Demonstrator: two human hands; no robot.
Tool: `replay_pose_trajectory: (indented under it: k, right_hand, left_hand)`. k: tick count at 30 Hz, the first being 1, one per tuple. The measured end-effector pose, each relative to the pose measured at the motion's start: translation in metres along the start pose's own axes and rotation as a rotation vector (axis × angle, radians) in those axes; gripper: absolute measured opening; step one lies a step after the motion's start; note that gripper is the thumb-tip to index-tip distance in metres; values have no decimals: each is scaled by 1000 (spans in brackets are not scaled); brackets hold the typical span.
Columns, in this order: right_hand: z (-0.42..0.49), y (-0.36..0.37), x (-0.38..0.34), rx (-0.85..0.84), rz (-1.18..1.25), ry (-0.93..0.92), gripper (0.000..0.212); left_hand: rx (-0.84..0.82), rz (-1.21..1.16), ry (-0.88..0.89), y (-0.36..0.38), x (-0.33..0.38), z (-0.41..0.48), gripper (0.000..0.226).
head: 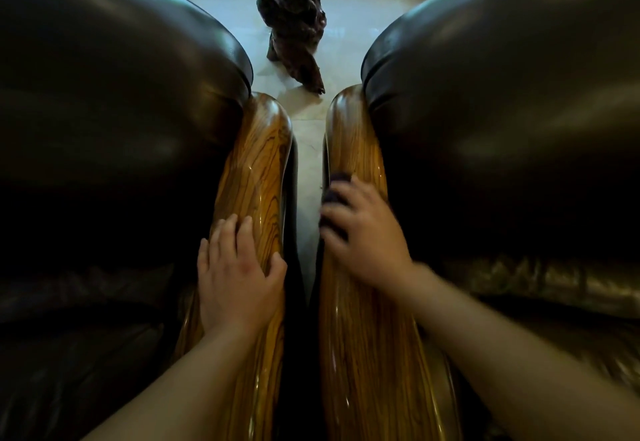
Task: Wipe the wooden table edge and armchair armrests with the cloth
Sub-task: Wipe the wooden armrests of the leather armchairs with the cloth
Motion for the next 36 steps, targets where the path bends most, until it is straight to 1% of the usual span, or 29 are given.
replay_pose_trajectory:
  k: [3,5,10,12,13,15,18,21,23,24,25,26,28,29,30,31,32,33,36]
  right_hand:
    - [-93,20,-24,-86,53,-153,39]
    - [-93,22,-12,-91,30,-190,42]
    - [17,-5,21,21,-26,86,47]
    - [38,-5,21,11,-80,129,46]
    - [35,-3,16,5,-91,126,46]
    - [0,4,-4,9,-81,37,43]
    - [-106,26,-41,-54,-44,-167,36]
    - [-203,42,-57,-107,-17,-354,32]
    - [-223,41,-57,-142,-29,-457,33]
    - [-219,38,-53,-141,-36,-465,33]
    - [-206,34,-48,-118,-37,-427,35]
    - [-187,29,-40,-74,-31,-341,36]
    - [-138,14,-19,28,16,-66,42]
    - [-115,9,-10,50,64,75,44]
    - [-98,7,-6,50,93,175,47]
    - [-89,8,-6,44,81,226,48]
    - [-89,10,-9,42,34,234,48]
    - [-100,13,-17,55,-18,198,47]
    - [-183,35,-53,69,-106,-20,45]
  left_hand:
    - [-4,-24,8,-1,1,1,68]
    - [-3,-22,6,0,0,1,68]
    - [29,8,9,0,1,0,68]
    - [57,26,4,2,0,1,69]
    - [61,28,5,3,-1,1,69]
    - [66,29,13,3,-1,2,69]
    - [76,27,25,4,-3,4,68]
    - [83,23,39,7,-5,4,67]
    - [91,26,43,6,-4,4,67]
    - [95,31,46,6,-4,3,67]
    - [98,36,53,6,-3,3,67]
    - [99,36,57,6,-2,3,67]
    - [94,21,57,5,-2,3,69]
    - [90,13,57,5,-1,1,69]
    - [89,7,60,4,-1,0,70]
    - [93,0,63,2,1,-1,69]
    - [103,-11,69,-1,3,-2,68]
    - [124,-27,75,-5,5,-6,67]
    - [182,-116,125,-16,5,-28,60]
Point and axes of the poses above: each hand's wrist, its own z-axis towards the middle knuckle, its own y-axis out of the palm, x = y × z, the point moved 8 cm from there along z, towards the middle knuckle, and after that the axes turned 7 degrees about -x, right-handed, at the moved point
